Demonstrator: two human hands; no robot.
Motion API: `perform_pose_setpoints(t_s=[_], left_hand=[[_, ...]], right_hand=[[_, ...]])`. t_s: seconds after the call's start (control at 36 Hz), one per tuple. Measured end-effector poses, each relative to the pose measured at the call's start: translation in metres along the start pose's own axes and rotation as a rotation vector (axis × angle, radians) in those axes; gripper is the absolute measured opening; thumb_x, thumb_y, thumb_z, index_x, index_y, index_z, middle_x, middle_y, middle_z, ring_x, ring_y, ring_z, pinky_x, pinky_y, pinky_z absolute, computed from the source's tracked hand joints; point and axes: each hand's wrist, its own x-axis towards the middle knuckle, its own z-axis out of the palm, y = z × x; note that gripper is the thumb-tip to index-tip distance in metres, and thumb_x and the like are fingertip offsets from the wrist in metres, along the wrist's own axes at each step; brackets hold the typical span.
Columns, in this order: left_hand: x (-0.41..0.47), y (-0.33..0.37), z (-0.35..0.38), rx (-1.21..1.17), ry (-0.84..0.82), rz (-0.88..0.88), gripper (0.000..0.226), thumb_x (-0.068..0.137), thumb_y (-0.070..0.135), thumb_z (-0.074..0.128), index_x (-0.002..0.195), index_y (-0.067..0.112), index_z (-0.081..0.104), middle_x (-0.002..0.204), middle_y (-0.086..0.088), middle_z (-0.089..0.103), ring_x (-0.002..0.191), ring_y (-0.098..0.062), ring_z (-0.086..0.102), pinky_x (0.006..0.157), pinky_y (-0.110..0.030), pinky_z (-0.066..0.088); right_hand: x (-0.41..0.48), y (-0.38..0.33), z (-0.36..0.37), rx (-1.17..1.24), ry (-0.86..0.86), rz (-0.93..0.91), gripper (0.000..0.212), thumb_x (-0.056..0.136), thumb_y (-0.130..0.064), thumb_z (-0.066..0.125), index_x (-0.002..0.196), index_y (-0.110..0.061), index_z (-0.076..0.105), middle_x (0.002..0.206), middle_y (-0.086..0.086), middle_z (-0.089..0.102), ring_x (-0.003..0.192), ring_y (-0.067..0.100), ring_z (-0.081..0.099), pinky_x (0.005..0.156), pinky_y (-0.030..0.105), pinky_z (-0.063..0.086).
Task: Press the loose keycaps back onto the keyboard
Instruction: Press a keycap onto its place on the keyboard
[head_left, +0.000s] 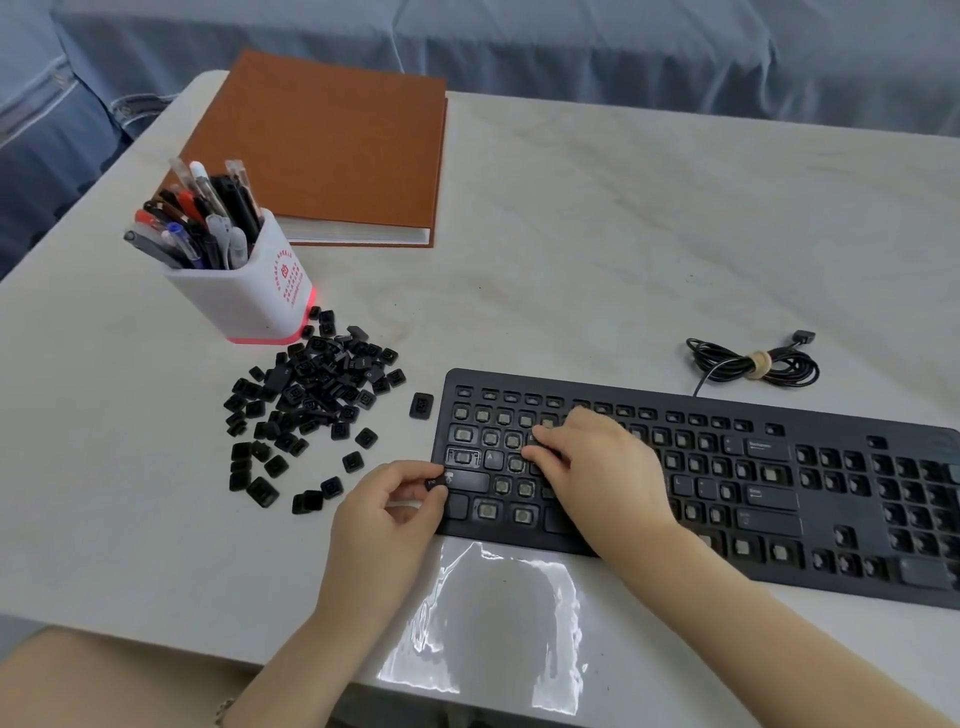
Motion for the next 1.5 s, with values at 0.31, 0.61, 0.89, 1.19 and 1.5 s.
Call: perform_pose_setpoints(t_s=[0.31,0.61,0.89,1.19,1.5], left_hand=[[0.004,0.002,-0.002,-0.021,-0.023,0.002,0.026,0.082,0.000,0.068,0.084,0.025,0.068,0.081,0.001,0.067,0.072,0.003,0.060,0.067,-0.004,0.044],[0.007,0.019,0.004,-0.075,-0.064,0.093,0.029,0.075,-0.004,0.072,0.080,0.024,0.069,0.081,0.001,0.066,0.070,0.004,0.062,0.067,-0.004,0.044],[0.009,0.048,0.042,-0.030,-0.184,0.299,0.033,0.071,0.000,0.078,0.079,0.031,0.068,0.077,0.008,0.068,0.070,-0.004,0.062,0.066,-0.011,0.047],[0.010,0.056,0.091,0.112,-0.286,0.542,0.019,0.077,0.012,0.071,0.094,0.021,0.070,0.089,0.018,0.066,0.089,0.007,0.057,0.082,-0.007,0.042],[0.033,0.039,0.142,0.665,-0.228,0.813,0.043,0.086,0.031,0.041,0.113,0.010,0.067,0.126,-0.007,0.061,0.119,-0.021,0.056,0.104,-0.037,0.040]], right_hand=[[-0.010,0.007,0.005,-0.291,-0.010,-0.219,0.051,0.040,-0.023,0.093,0.086,-0.010,0.075,0.051,-0.004,0.055,0.044,0.018,0.055,0.032,0.016,0.030],[-0.008,0.008,-0.013,0.035,-0.227,0.009,0.029,0.095,-0.036,0.049,0.120,-0.029,0.061,0.080,-0.006,0.053,0.083,0.013,0.056,0.064,0.026,0.041],[-0.009,0.010,-0.047,1.118,-0.262,0.476,0.009,0.080,-0.008,0.069,0.081,-0.017,0.070,0.055,-0.015,0.065,0.050,-0.009,0.054,0.048,0.003,0.036],[-0.032,0.058,-0.066,0.993,-0.098,0.561,0.013,0.079,-0.009,0.071,0.078,-0.022,0.071,0.064,-0.006,0.068,0.055,-0.005,0.056,0.054,0.006,0.040],[-0.025,0.116,-0.077,0.728,0.108,0.544,0.014,0.078,-0.011,0.072,0.084,-0.024,0.070,0.070,-0.010,0.065,0.061,-0.011,0.055,0.062,0.001,0.039]])
